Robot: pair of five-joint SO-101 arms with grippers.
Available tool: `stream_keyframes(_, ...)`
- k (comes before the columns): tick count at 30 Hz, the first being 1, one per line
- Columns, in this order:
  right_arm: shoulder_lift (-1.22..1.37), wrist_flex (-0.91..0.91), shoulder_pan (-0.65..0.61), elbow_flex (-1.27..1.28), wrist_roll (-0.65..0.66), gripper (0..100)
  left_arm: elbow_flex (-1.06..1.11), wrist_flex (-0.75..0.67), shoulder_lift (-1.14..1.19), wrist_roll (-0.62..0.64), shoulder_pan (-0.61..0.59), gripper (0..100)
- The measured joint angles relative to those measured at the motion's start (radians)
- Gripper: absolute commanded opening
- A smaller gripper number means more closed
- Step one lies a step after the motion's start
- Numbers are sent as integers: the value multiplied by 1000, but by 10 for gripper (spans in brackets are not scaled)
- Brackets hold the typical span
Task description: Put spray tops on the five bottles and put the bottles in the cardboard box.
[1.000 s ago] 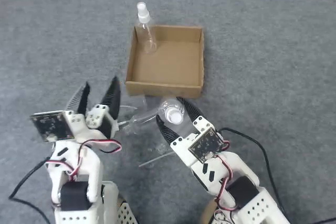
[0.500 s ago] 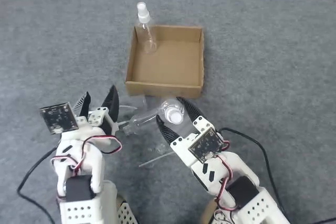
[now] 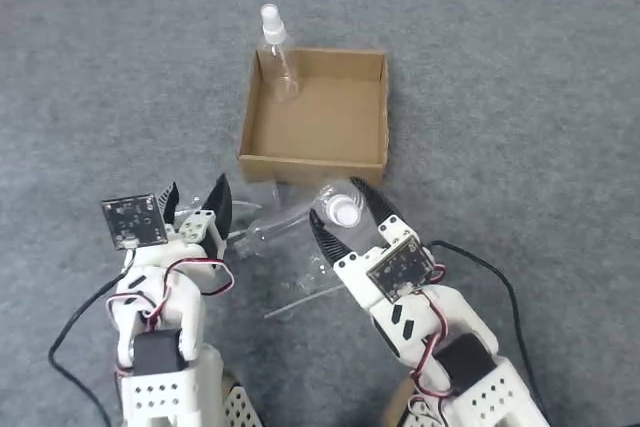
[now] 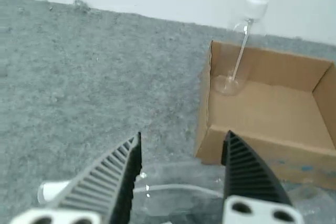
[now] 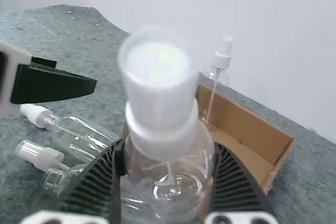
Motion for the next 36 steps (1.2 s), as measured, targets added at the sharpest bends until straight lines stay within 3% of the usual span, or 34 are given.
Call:
stream_keyframes(7,0,137,43,-129,0,54,0,-2,0,0,0,233)
stream_keyframes(19,17,149,41,-256,0,54,0,-3,0,0,0,233)
stream_keyframes(36,660,149,41,-634,0,54,0,-3,0,0,-34,235)
